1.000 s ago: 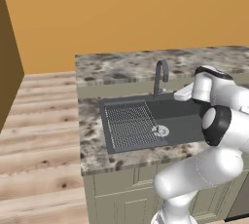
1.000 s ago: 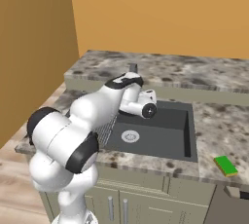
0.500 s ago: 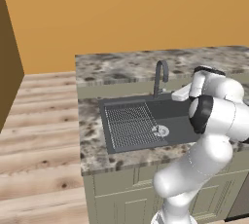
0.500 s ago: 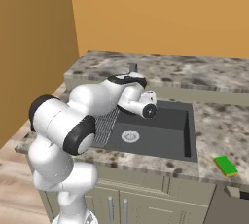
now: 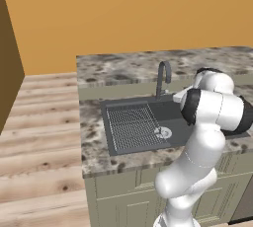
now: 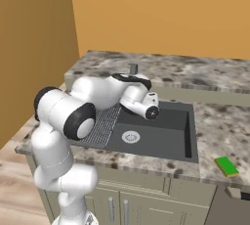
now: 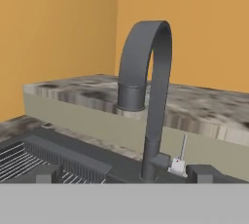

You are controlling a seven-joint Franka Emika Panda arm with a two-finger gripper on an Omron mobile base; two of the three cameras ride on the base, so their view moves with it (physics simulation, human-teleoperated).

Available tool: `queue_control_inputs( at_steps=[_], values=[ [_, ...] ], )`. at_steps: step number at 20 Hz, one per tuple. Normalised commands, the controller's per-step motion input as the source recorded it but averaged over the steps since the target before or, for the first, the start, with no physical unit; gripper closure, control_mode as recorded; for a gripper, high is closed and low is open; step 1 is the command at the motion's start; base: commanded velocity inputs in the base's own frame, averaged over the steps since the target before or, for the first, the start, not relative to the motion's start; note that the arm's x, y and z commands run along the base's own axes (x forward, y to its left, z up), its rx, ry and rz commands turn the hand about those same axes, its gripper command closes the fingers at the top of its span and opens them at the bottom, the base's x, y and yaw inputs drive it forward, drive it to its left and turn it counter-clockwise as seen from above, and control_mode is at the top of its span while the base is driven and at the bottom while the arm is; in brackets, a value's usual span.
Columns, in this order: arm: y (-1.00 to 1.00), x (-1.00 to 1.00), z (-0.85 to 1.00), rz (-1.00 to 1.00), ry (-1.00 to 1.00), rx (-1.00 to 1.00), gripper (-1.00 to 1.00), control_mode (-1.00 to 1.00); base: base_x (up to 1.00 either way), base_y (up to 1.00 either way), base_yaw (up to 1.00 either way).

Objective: Soak the sponge with water for a few seconds and then drop it inside the sink.

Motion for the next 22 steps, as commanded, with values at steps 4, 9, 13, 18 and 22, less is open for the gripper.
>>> queue_control_inputs(
  at_steps=[4, 9, 13, 18, 22],
  values=[
    [-0.02, 0.23, -0.06, 0.00, 0.00, 0.00, -1.00, -1.00, 0.00, 0.00, 0.00],
    [-0.04, 0.21, -0.08, 0.01, 0.00, 0.00, -1.00, -1.00, 0.00, 0.00, 0.00],
    [-0.03, 0.24, -0.08, 0.01, 0.00, 0.00, -1.00, -1.00, 0.00, 0.00, 0.00],
    [-0.05, 0.26, -0.11, 0.02, 0.00, 0.00, -1.00, -1.00, 0.00, 0.00, 0.00],
    [-0.08, 0.22, -0.10, 0.04, 0.00, 0.00, -1.00, -1.00, 0.00, 0.00, 0.00]
  ],
)
